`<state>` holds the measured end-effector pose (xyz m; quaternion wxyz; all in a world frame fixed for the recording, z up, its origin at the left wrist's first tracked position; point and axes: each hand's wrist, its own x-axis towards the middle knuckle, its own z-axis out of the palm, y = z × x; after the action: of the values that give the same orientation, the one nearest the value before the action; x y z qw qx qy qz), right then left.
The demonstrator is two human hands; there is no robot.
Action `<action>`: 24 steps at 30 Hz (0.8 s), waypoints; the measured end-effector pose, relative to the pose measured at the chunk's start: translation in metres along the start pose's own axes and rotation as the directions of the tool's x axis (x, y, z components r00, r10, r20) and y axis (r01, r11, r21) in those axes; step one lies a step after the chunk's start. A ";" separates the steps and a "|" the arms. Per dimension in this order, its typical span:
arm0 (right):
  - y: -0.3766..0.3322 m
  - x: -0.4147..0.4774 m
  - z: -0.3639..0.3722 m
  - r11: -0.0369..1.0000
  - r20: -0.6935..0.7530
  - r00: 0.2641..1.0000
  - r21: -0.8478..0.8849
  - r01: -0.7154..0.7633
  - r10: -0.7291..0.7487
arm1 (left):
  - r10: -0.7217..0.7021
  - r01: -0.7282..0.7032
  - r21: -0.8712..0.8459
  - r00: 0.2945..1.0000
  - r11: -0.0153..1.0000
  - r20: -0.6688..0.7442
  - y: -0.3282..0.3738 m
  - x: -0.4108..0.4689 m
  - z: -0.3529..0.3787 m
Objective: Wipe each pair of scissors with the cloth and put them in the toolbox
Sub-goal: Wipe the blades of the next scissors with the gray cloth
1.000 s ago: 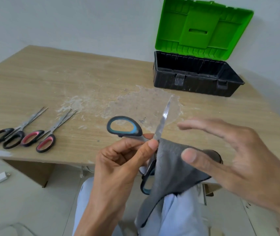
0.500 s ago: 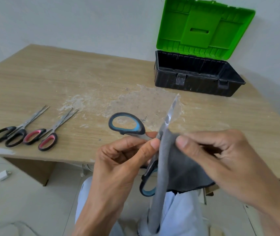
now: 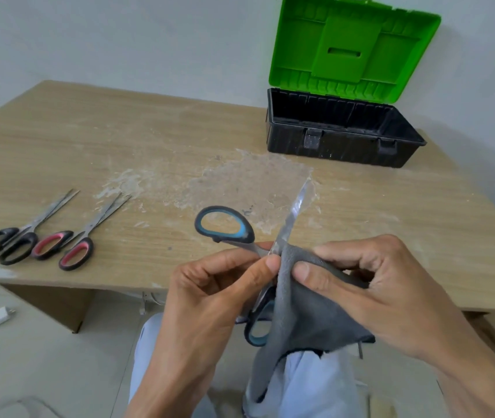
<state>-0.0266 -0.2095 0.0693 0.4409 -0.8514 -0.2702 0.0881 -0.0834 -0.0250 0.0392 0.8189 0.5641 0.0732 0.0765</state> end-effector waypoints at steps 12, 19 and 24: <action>-0.002 -0.002 -0.008 0.998 0.011 0.999 0.045 -0.046 0.045 | 0.000 0.000 0.030 1.000 1.000 -0.007 0.007 -0.005 0.003; -0.002 -0.004 -0.002 0.999 0.008 1.000 0.025 -0.029 0.029 | -0.032 0.032 -0.003 0.997 0.999 -0.067 0.007 -0.005 -0.003; 0.000 -0.008 -0.015 0.990 -0.006 0.995 0.110 -0.093 0.095 | -0.072 0.067 -0.074 0.995 0.995 -0.070 0.010 -0.006 -0.006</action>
<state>-0.0271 -0.2242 0.0775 0.4838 -0.8382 -0.2220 0.1188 -0.0908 -0.0167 0.0468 0.8374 0.5286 0.1197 0.0707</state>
